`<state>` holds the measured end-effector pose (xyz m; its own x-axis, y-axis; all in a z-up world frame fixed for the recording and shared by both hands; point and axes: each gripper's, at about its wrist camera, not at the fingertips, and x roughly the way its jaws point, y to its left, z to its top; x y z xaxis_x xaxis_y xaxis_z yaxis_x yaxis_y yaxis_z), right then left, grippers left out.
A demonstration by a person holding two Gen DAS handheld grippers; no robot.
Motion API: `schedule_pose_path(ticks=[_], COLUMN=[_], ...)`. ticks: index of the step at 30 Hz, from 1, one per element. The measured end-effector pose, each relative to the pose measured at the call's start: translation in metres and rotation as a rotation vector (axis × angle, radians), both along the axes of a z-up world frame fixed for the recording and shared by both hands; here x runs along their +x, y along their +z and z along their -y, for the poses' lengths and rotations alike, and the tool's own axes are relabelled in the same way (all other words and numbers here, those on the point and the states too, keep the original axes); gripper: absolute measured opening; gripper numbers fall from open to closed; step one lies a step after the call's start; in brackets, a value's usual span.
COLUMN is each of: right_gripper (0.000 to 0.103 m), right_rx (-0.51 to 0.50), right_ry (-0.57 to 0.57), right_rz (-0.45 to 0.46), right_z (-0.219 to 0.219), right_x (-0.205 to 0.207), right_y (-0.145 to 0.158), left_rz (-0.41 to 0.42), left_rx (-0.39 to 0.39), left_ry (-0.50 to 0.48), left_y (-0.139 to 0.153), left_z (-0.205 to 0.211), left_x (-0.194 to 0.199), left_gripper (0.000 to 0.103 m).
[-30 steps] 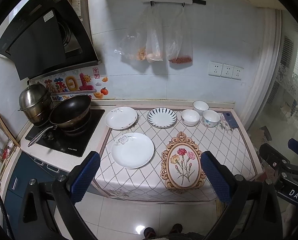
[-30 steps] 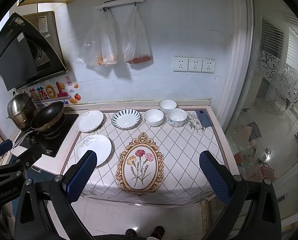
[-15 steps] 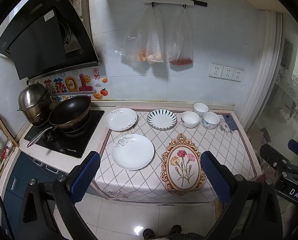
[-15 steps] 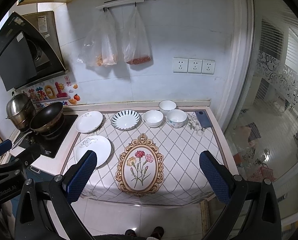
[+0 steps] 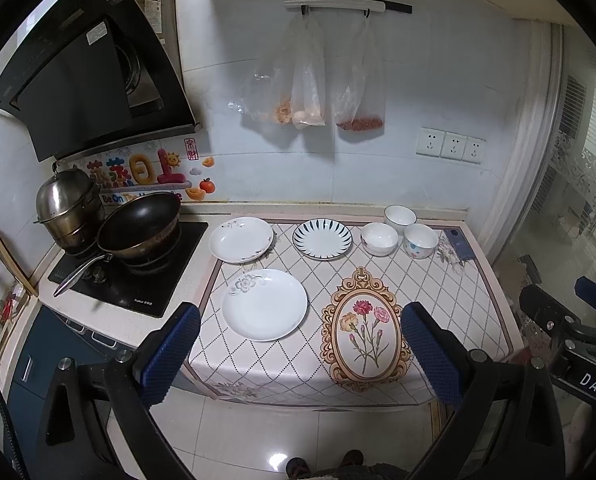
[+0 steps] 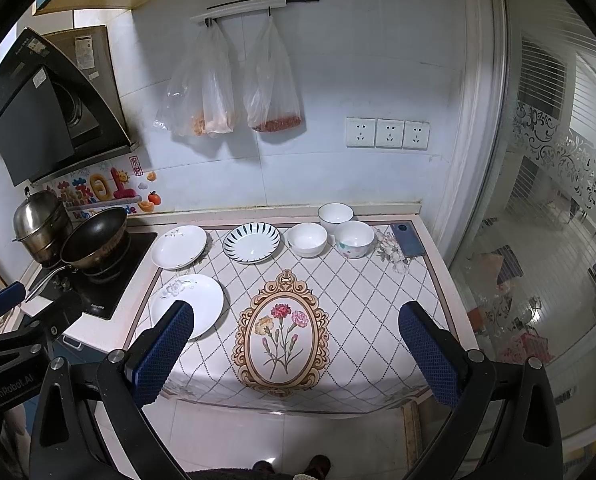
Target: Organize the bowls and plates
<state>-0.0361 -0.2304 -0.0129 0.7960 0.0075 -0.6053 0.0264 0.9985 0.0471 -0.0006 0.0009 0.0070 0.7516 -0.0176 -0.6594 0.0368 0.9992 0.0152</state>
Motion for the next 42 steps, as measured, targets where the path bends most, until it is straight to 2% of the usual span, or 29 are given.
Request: schedule_pose_path(ticks=[23, 28, 32, 35, 37, 39, 42], right_gripper=[0.103, 0.103, 0.103, 0.103, 0.103, 0.103, 0.103], right_rx=[0.003, 0.017, 0.064, 0.129, 0.164, 0.183, 0.236], right_ry=[0.007, -0.002, -0.019, 0.002, 0.033, 0.051, 0.103], right_rz=[0.002, -0.007, -0.01, -0.005, -0.044, -0.102, -0.2], right_z=[-0.001, -0.004, -0.007, -0.013, -0.022, -0.032, -0.052], right_x=[-0.005, -0.002, 0.008, 0.029, 0.054, 0.081, 0.132], right_y=[0.002, 0.001, -0.006, -0.02, -0.038, -0.059, -0.1], left_rz=[0.004, -0.002, 0.022, 0.02, -0.003, -0.058, -0.186], left_rx=[-0.011, -0.015, -0.011, 0.004, 0.017, 0.026, -0.001], left_ry=[-0.002, 0.0, 0.028, 0.084, 0.126, 0.165, 0.212], left_y=[0.001, -0.001, -0.01, -0.027, -0.046, -0.07, -0.118], left_z=[0.004, -0.008, -0.033, -0.064, -0.086, -0.109, -0.146], left_x=[0.0, 0.006, 0.022, 0.05, 0.07, 0.096, 0.142], left_gripper=[0.103, 0.103, 0.103, 0.103, 0.103, 0.103, 0.103])
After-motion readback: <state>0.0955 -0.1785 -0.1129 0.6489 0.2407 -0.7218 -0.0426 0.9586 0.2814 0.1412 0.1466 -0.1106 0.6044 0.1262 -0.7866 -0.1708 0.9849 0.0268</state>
